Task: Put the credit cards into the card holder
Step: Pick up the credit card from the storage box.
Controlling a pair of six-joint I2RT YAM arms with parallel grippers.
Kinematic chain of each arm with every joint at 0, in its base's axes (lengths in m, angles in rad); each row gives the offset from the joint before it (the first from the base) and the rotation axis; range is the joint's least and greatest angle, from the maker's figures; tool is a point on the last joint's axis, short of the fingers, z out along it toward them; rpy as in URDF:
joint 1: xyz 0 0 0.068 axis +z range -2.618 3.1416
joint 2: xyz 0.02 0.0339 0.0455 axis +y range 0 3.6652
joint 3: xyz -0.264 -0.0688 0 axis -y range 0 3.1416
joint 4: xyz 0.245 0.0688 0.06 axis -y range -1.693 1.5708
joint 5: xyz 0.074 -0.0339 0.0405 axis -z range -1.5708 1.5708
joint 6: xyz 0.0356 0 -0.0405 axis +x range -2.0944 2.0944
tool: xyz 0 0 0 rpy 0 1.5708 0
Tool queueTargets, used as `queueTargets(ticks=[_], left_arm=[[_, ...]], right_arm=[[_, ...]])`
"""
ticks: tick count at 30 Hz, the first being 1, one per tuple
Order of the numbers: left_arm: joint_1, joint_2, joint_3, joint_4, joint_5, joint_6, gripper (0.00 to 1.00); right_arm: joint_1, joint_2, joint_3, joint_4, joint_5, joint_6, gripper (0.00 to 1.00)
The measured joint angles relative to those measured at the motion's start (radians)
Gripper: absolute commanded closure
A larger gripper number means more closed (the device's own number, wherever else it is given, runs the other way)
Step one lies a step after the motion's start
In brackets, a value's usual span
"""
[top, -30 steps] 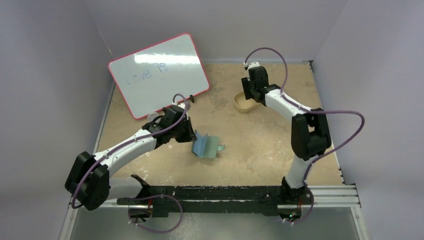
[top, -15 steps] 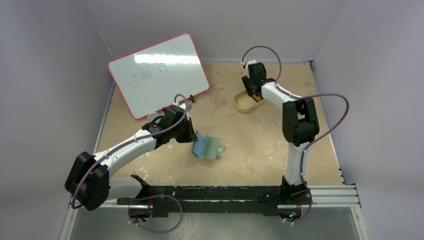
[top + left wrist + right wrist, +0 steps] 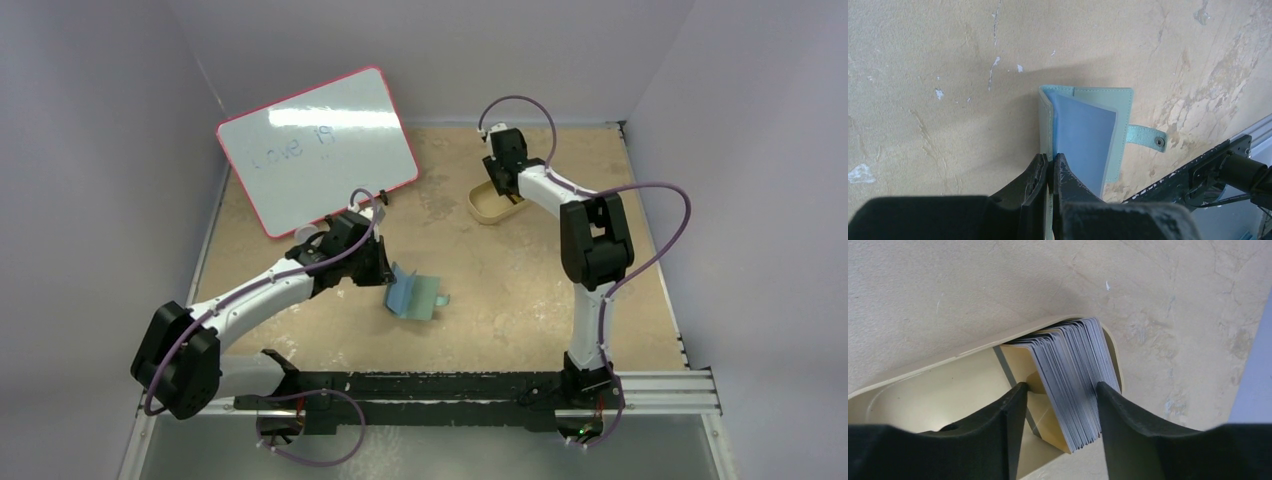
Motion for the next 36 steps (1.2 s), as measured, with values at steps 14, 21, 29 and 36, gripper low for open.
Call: queueTargets(ticks=[14,21,29,36], left_arm=[[0.002,0.010,0.000,0.001,0.000,0.010,1.00],[0.002,0.010,0.000,0.001,0.000,0.010,1.00],[0.002,0.010,0.000,0.002,0.003,0.009,1.00],[0.002,0.010,0.000,0.003,0.004,0.005,1.00]], right_arm=[[0.003,0.000,0.011,-0.008,0.054,-0.004,0.70],[0.003,0.000,0.022,-0.029,0.063,-0.009,0.84],[0.003,-0.048,0.024,-0.076,0.022,0.024,0.91],[0.003,-0.075,0.041,-0.130,0.007,0.045,1.00]])
